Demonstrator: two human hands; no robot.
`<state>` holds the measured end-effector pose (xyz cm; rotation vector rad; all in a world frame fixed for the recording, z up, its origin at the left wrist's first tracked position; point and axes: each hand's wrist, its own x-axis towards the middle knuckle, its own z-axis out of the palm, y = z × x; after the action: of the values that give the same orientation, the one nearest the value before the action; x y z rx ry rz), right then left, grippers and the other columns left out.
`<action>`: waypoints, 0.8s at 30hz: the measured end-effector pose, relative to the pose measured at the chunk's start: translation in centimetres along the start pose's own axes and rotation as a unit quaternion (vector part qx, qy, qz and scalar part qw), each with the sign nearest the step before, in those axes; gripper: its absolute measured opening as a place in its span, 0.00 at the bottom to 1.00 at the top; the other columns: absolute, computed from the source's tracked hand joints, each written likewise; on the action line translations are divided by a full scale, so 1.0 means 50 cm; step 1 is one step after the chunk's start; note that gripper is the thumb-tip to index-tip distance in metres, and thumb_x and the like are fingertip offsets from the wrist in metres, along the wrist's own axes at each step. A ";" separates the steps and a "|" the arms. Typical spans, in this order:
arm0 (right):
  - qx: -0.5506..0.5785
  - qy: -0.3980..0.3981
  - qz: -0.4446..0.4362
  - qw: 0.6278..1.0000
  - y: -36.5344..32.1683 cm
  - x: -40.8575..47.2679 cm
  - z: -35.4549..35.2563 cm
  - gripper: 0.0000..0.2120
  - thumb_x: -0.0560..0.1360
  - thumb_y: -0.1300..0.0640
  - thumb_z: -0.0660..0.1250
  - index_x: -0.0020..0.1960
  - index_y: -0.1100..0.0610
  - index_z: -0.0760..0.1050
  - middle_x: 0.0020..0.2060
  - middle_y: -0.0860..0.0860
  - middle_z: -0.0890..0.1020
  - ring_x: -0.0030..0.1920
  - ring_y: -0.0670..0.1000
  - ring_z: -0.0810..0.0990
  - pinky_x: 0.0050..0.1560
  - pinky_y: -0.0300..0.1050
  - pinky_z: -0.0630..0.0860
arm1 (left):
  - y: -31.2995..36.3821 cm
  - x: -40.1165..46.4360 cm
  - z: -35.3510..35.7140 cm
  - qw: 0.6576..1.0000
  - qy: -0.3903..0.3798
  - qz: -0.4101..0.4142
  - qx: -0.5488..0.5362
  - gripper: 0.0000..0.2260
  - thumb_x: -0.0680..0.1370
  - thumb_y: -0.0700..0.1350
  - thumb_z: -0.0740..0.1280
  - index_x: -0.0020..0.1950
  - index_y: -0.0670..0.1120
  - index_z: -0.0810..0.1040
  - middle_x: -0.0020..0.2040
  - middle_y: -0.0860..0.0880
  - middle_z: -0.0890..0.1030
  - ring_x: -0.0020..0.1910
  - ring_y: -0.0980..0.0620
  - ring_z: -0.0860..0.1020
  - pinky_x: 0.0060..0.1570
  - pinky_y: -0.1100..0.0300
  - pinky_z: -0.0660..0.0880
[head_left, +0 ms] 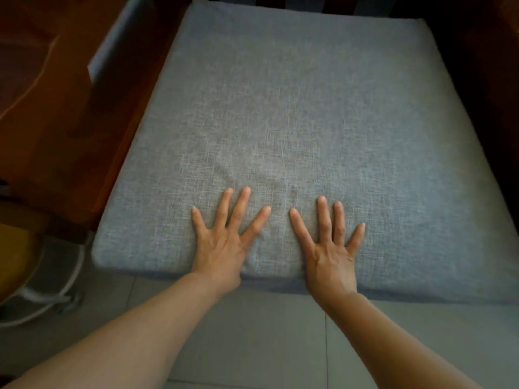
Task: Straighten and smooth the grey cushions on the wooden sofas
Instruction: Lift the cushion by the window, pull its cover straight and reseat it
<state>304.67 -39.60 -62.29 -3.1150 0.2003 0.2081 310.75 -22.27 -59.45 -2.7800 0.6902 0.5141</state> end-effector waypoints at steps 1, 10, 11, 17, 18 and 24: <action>-0.003 -0.009 -0.008 1.000 0.003 0.024 -0.007 0.62 0.68 0.67 0.71 0.69 0.39 0.21 0.69 0.54 0.22 0.68 0.61 0.21 0.63 0.69 0.26 | -0.005 0.022 -0.008 1.000 0.002 -0.002 -0.001 0.56 0.72 0.51 0.71 0.65 0.58 0.17 0.65 0.45 0.16 0.68 0.40 0.23 0.64 0.26 0.42; -0.010 0.011 -0.013 1.000 0.009 0.074 0.024 0.67 0.54 0.66 0.79 0.77 0.43 0.37 0.76 0.60 0.38 0.74 0.67 0.38 0.65 0.72 0.32 | -0.005 0.080 -0.018 0.999 -0.037 -0.015 0.031 0.56 0.73 0.50 0.69 0.64 0.57 0.15 0.63 0.43 0.14 0.66 0.37 0.20 0.62 0.24 0.42; -0.015 0.008 -0.014 1.000 0.009 0.077 0.015 0.66 0.58 0.64 0.78 0.75 0.43 0.31 0.74 0.59 0.33 0.73 0.67 0.33 0.65 0.72 0.31 | -0.005 0.082 -0.021 0.999 -0.037 -0.015 0.031 0.56 0.73 0.49 0.69 0.64 0.57 0.15 0.63 0.43 0.14 0.66 0.37 0.21 0.62 0.24 0.43; -0.024 -0.123 -0.032 0.992 0.009 0.064 -0.062 0.61 0.70 0.52 0.71 0.66 0.44 0.16 0.65 0.59 0.18 0.66 0.66 0.20 0.65 0.72 0.31 | -0.012 0.057 -0.061 0.997 -0.078 0.000 0.019 0.60 0.69 0.51 0.75 0.66 0.59 0.19 0.65 0.45 0.16 0.70 0.39 0.24 0.66 0.28 0.48; -0.014 -0.145 -0.038 0.989 0.011 0.059 -0.082 0.61 0.69 0.48 0.73 0.68 0.44 0.19 0.67 0.59 0.21 0.68 0.66 0.23 0.66 0.71 0.32 | -0.013 0.048 -0.077 0.996 -0.087 0.005 0.005 0.61 0.67 0.53 0.76 0.68 0.59 0.21 0.68 0.46 0.18 0.71 0.40 0.26 0.67 0.30 0.49; 0.075 -0.157 -0.048 0.984 0.002 0.011 -0.203 0.43 0.72 0.47 0.71 0.76 0.51 0.47 0.75 0.60 0.41 0.75 0.62 0.39 0.74 0.56 0.46 | -0.010 -0.036 -0.182 0.993 -0.091 0.007 -0.070 0.52 0.69 0.57 0.74 0.76 0.57 0.35 0.76 0.47 0.32 0.76 0.46 0.36 0.71 0.37 0.47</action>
<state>306.51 -40.01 -52.28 -2.8819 0.0577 0.6428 312.07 -23.87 -50.37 -2.8092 0.6556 0.8373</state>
